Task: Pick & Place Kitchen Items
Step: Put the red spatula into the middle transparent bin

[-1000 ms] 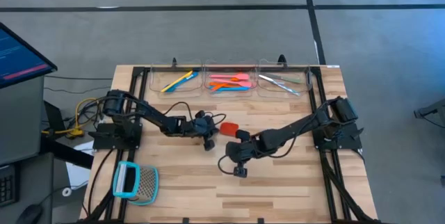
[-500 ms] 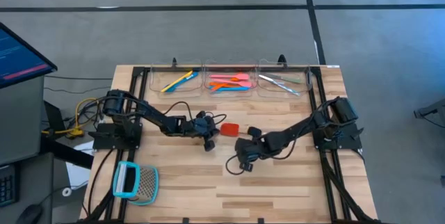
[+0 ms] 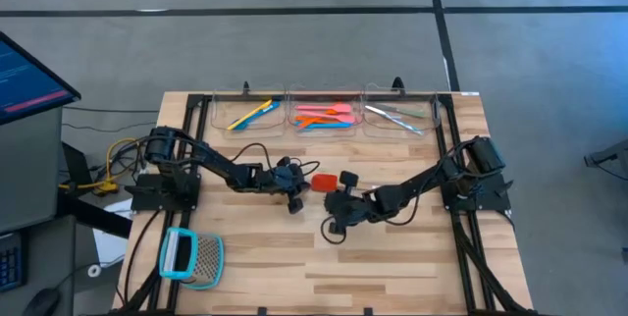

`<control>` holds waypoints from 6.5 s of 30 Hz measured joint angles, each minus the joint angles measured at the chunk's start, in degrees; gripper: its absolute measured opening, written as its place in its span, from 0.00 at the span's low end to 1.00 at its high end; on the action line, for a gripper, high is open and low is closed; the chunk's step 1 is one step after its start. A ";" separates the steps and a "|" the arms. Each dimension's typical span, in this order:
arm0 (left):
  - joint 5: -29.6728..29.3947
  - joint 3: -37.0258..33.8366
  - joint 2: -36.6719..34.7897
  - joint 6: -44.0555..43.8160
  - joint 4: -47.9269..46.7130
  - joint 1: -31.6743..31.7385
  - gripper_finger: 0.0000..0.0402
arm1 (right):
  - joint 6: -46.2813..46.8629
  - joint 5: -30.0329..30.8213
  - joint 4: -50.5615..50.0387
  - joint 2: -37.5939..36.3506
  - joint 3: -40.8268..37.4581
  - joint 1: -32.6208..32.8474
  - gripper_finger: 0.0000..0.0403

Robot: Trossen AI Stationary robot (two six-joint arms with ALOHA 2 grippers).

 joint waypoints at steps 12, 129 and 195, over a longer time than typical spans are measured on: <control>0.06 0.02 -0.02 0.00 0.08 -0.02 0.00 | -13.31 1.08 3.96 4.34 1.96 -0.08 0.44; 8.42 7.76 10.69 2.51 4.17 5.92 0.00 | -10.02 10.00 -18.84 13.69 13.00 -5.15 0.08; -10.48 -17.59 -39.89 10.66 -5.31 -1.92 0.00 | -39.09 -26.27 -28.91 8.15 61.73 -38.94 0.05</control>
